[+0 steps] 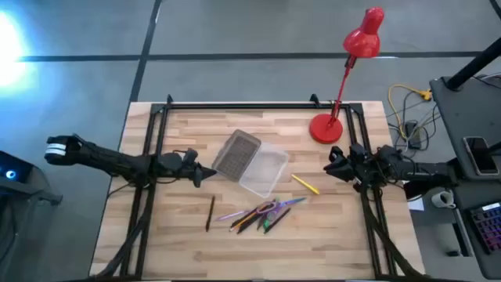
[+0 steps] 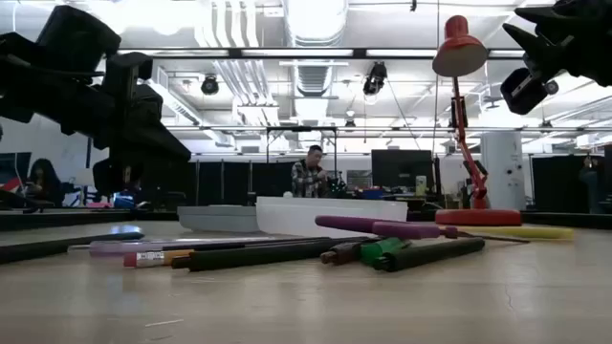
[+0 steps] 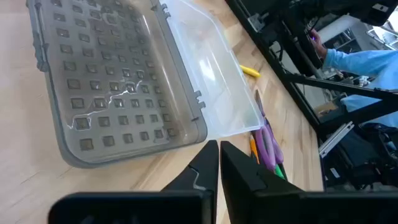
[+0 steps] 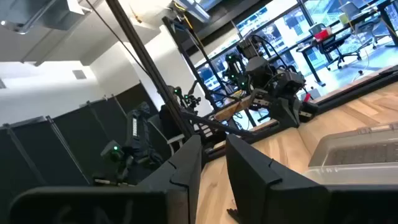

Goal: Pick & place school supplies into a supply box

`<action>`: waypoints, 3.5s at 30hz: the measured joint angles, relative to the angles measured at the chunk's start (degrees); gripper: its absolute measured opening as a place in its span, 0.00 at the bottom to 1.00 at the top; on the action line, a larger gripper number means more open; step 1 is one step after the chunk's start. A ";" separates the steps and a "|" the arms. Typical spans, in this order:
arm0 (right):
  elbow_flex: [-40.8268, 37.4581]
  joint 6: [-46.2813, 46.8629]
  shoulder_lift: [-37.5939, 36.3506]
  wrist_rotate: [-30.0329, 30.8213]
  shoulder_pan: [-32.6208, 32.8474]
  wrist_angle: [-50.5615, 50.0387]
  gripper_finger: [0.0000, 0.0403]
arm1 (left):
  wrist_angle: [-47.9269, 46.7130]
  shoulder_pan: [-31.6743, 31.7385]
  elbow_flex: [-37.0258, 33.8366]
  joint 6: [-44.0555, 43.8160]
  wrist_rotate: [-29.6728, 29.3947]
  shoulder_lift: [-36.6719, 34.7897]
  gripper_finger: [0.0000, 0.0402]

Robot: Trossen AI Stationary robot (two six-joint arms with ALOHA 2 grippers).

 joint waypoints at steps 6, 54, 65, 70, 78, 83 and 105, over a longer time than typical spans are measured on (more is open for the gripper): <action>0.00 0.00 0.00 0.01 -0.01 0.00 0.17 | 0.00 0.02 0.01 0.00 0.00 0.01 0.00; -0.02 2.76 0.17 16.39 -0.09 0.73 0.17 | -0.14 0.10 0.00 -0.23 -0.69 0.00 0.00; -0.04 25.39 12.09 19.02 0.00 -9.54 0.17 | 2.62 0.84 2.99 -22.09 -14.65 0.05 0.00; 1.34 29.91 21.75 18.92 0.02 -10.35 0.17 | 2.60 0.72 4.15 -15.04 -14.71 0.02 0.00; 11.42 36.81 38.19 12.09 0.13 -19.71 0.17 | 2.78 0.63 8.27 -3.09 2.01 -0.24 0.00; 21.30 34.52 48.08 12.06 0.12 -31.04 0.17 | 2.38 0.62 9.55 0.49 7.73 -0.26 0.00; 57.90 -21.38 89.06 8.41 13.02 -45.00 0.40 | -3.43 0.61 9.53 -1.62 8.72 -0.37 0.24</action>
